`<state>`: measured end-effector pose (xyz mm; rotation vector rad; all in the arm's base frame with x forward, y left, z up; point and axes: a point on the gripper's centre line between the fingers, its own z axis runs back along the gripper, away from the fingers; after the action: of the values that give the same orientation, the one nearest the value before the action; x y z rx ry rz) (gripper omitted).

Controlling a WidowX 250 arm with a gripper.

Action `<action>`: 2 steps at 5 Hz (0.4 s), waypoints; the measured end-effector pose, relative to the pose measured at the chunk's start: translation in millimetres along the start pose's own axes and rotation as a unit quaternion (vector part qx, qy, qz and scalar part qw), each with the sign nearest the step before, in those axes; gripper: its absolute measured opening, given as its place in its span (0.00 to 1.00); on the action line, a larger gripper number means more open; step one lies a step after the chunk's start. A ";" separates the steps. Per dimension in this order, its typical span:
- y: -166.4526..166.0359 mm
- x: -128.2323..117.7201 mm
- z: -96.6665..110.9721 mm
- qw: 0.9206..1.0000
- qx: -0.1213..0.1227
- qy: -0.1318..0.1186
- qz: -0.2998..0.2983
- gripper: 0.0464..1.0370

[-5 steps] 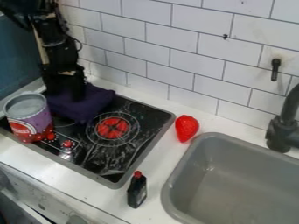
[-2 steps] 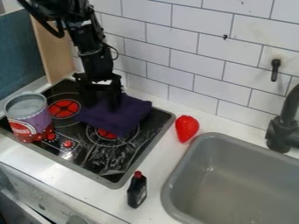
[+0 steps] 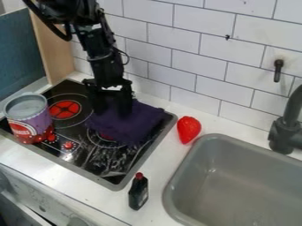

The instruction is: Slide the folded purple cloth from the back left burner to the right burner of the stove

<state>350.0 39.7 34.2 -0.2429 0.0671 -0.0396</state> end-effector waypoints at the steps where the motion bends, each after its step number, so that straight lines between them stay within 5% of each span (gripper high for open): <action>1: -10.6 -7.3 -1.3 1.000 -0.008 0.006 0.001 0.96; 2: -11.5 -8.5 1.1 1.000 -0.008 0.009 0.004 0.96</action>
<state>341.3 29.3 38.6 -0.2588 0.0858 -0.0340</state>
